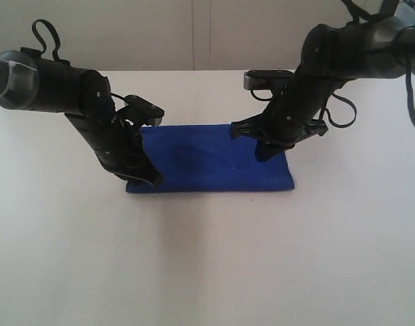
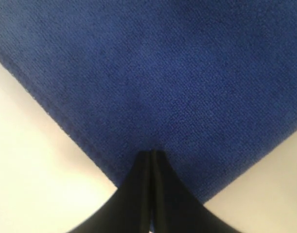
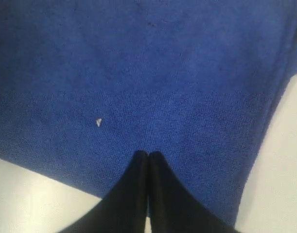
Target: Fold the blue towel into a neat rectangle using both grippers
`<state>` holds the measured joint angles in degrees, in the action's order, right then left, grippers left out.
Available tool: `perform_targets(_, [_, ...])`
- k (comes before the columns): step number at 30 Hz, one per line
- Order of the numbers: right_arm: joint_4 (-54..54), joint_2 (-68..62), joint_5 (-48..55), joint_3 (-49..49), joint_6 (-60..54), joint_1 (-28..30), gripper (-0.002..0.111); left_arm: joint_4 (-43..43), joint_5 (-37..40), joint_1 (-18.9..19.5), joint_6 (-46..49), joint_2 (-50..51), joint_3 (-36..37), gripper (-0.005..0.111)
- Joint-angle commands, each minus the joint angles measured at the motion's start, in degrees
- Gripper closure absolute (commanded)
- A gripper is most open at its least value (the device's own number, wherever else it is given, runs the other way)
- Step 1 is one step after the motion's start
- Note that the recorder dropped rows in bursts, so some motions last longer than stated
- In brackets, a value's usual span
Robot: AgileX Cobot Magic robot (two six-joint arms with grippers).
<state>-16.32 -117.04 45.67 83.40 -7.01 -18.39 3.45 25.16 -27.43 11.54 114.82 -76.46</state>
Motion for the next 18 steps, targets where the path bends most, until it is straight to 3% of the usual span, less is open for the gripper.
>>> perform_targets(1, [-0.46,-2.33,-0.5,-0.16,-0.83,0.12,0.108,-0.78,1.34,-0.13,-0.81,0.84,0.48,0.107])
perform_targets(18, [12.31,-3.63,3.71,-0.16,-0.06,0.12,0.108,-0.78,1.45,-0.13,-1.04,0.84,0.48,0.107])
